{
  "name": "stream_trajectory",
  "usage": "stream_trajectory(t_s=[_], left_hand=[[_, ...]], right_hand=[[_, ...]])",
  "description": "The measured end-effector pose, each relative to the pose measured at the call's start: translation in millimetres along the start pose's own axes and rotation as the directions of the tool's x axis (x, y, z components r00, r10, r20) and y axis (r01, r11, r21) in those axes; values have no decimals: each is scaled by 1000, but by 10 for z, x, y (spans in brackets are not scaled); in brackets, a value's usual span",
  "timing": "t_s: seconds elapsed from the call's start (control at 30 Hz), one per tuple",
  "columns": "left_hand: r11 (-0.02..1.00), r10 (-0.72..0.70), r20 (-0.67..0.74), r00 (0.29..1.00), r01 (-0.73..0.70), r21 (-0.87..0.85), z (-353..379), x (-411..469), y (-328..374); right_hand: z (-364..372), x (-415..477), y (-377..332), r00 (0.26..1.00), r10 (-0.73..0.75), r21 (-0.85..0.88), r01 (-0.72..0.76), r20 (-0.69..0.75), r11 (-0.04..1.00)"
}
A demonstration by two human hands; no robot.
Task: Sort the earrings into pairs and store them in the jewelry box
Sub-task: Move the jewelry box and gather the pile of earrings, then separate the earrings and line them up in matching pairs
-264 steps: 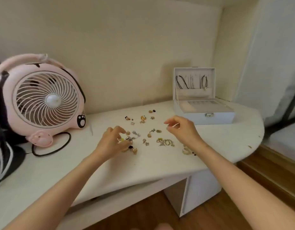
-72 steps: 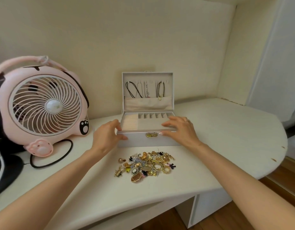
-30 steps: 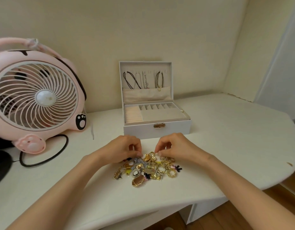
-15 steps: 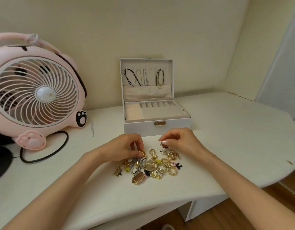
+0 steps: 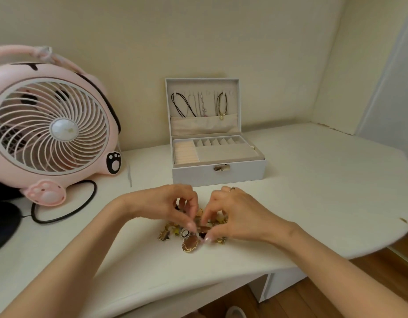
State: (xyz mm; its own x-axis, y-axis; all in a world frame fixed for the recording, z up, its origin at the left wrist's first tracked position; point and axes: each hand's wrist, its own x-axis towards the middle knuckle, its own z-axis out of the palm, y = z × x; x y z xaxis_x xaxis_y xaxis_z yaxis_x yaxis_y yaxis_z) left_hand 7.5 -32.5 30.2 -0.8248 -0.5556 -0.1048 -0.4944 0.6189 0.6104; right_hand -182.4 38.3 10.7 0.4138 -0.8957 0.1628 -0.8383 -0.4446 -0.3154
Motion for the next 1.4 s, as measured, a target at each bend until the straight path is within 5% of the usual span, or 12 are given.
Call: stream_trajectory(t_s=[0.13,0.23,0.37,0.53,0.63,0.8,1.07,1.4], left_hand=[[982,-119,221,968,82,171,67,-47,108],[932,-133,177,975,62,358,167,-8,130],[916,-76,150,986,10,400,168,-10,113],[915,25,91,995,-60,399,105,-8,40],[936,69,46,997,-80,342,86,14,13],[992,85,-124,989,-73,99,41,16,6],[972,-47,-399,916,-51,-231,138,145,-49],[980,-15,-431,902,-71,-184,300,245,-109]], right_hand=[[60,12,19,999,16,12,-16,-40,1000],[93,9,62,998,-13,57,17,-64,998],[135,5,126,990,-37,102,51,-132,994],[69,-24,174,950,149,496,6,-273,868],[-30,-34,291,860,398,692,-75,-320,718],[11,-47,611,749,619,718,-296,-234,630],[151,58,453,831,516,634,-289,-206,718],[239,-8,120,872,415,641,-166,-259,749]])
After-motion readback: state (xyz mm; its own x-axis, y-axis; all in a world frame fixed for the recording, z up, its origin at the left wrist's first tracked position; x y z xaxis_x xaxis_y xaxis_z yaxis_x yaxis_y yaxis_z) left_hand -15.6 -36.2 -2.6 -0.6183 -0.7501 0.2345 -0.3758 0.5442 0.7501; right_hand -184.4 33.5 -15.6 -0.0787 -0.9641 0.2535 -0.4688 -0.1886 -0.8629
